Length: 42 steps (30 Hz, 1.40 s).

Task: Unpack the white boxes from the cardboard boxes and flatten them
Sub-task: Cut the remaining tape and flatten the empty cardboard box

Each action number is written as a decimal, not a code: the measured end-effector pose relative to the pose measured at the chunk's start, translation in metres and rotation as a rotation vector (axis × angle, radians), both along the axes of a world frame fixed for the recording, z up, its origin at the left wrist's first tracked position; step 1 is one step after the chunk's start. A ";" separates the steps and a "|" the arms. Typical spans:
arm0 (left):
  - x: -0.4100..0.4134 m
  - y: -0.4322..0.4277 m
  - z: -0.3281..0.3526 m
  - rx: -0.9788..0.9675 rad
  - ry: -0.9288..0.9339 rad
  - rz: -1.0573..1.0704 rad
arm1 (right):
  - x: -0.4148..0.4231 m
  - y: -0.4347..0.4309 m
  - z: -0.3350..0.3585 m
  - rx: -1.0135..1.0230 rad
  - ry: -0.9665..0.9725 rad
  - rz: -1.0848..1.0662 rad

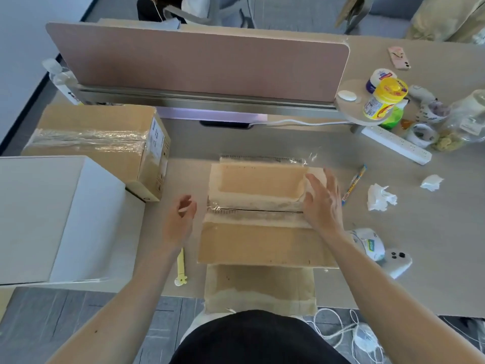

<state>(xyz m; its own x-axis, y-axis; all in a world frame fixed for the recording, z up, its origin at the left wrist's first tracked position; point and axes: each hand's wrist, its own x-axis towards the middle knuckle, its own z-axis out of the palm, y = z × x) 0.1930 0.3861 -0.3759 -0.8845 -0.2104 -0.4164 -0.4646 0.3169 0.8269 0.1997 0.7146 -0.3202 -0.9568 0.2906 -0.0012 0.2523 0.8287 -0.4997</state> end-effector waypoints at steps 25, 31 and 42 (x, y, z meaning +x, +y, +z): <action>0.055 -0.050 -0.047 -0.394 -0.329 -0.017 | 0.004 -0.101 -0.029 0.035 -0.036 0.402; 0.029 -0.037 0.010 -0.063 -0.094 0.005 | -0.001 -0.101 -0.016 -0.059 -0.070 0.408; 0.002 0.015 0.085 0.451 0.045 -0.089 | -0.002 -0.150 0.018 -0.586 -0.196 0.397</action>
<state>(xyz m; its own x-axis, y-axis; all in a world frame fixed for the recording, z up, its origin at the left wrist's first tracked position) 0.1950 0.4012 -0.2912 -0.9104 0.0609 -0.4092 -0.4119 -0.0423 0.9102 0.1974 0.5642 -0.3025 -0.9561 -0.1788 -0.2323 0.1191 0.4870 -0.8652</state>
